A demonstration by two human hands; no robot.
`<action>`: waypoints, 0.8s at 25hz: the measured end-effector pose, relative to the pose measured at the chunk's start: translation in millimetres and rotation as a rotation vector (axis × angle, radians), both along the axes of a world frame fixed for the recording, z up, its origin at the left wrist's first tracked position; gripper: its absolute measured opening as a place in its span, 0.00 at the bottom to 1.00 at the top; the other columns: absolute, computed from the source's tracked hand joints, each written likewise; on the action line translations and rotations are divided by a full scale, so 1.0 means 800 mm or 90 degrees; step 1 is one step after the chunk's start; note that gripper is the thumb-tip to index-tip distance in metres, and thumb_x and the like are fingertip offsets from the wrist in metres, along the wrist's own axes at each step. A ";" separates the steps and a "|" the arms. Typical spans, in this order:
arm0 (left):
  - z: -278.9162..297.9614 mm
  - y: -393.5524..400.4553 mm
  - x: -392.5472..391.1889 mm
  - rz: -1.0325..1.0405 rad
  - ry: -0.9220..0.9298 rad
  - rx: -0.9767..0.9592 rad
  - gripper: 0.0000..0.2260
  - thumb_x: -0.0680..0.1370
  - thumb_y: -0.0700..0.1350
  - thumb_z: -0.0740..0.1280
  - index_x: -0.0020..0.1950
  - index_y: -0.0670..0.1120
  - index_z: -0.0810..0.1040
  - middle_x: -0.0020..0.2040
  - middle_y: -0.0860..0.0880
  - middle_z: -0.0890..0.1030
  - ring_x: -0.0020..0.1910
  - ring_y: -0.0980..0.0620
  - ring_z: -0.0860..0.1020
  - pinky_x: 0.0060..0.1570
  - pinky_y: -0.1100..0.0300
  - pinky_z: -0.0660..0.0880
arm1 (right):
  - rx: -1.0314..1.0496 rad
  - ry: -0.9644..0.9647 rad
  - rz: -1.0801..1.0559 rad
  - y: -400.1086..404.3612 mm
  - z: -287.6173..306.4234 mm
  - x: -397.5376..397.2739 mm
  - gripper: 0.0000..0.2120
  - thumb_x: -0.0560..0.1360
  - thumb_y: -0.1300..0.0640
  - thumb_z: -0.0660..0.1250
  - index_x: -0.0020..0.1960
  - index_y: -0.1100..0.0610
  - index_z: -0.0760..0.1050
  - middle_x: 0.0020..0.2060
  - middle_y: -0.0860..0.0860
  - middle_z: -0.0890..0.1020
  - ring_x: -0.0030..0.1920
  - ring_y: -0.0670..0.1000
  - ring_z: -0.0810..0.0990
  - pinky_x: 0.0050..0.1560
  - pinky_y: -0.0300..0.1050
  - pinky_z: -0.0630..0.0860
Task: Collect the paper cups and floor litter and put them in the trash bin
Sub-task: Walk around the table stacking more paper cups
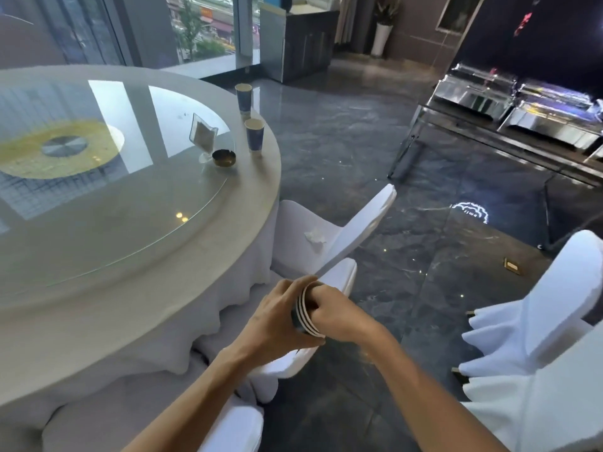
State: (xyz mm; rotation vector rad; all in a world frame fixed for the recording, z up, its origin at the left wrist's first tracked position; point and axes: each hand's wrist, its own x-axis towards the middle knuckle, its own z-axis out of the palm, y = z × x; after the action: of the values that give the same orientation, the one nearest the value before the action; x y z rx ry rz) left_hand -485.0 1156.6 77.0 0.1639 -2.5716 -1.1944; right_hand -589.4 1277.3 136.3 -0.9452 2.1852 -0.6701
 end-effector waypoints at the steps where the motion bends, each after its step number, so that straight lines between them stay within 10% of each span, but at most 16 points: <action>1: -0.002 -0.004 -0.019 0.000 -0.008 0.001 0.45 0.64 0.63 0.81 0.75 0.68 0.61 0.66 0.60 0.74 0.62 0.54 0.78 0.62 0.62 0.79 | 0.004 -0.025 0.035 -0.003 -0.001 -0.023 0.11 0.76 0.64 0.63 0.56 0.57 0.80 0.51 0.51 0.84 0.53 0.52 0.83 0.57 0.53 0.82; 9: -0.031 -0.008 -0.192 0.178 -0.055 0.083 0.46 0.61 0.64 0.81 0.74 0.67 0.63 0.62 0.66 0.72 0.59 0.67 0.75 0.48 0.75 0.72 | -0.157 -0.007 0.080 0.008 0.006 -0.228 0.13 0.77 0.49 0.66 0.59 0.45 0.82 0.52 0.41 0.85 0.55 0.44 0.83 0.57 0.44 0.81; 20: -0.021 0.025 -0.400 0.457 0.000 0.128 0.42 0.61 0.58 0.84 0.72 0.57 0.70 0.62 0.56 0.79 0.60 0.57 0.79 0.58 0.55 0.78 | -0.097 0.239 0.236 0.000 -0.010 -0.535 0.29 0.79 0.42 0.67 0.78 0.47 0.67 0.80 0.58 0.63 0.81 0.57 0.57 0.79 0.55 0.57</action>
State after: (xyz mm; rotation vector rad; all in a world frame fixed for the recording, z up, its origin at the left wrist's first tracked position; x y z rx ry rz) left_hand -804.9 1177.0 60.4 1.0240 -2.0718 -1.1336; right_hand -1017.1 1277.6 128.4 -1.6164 2.1998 -0.5151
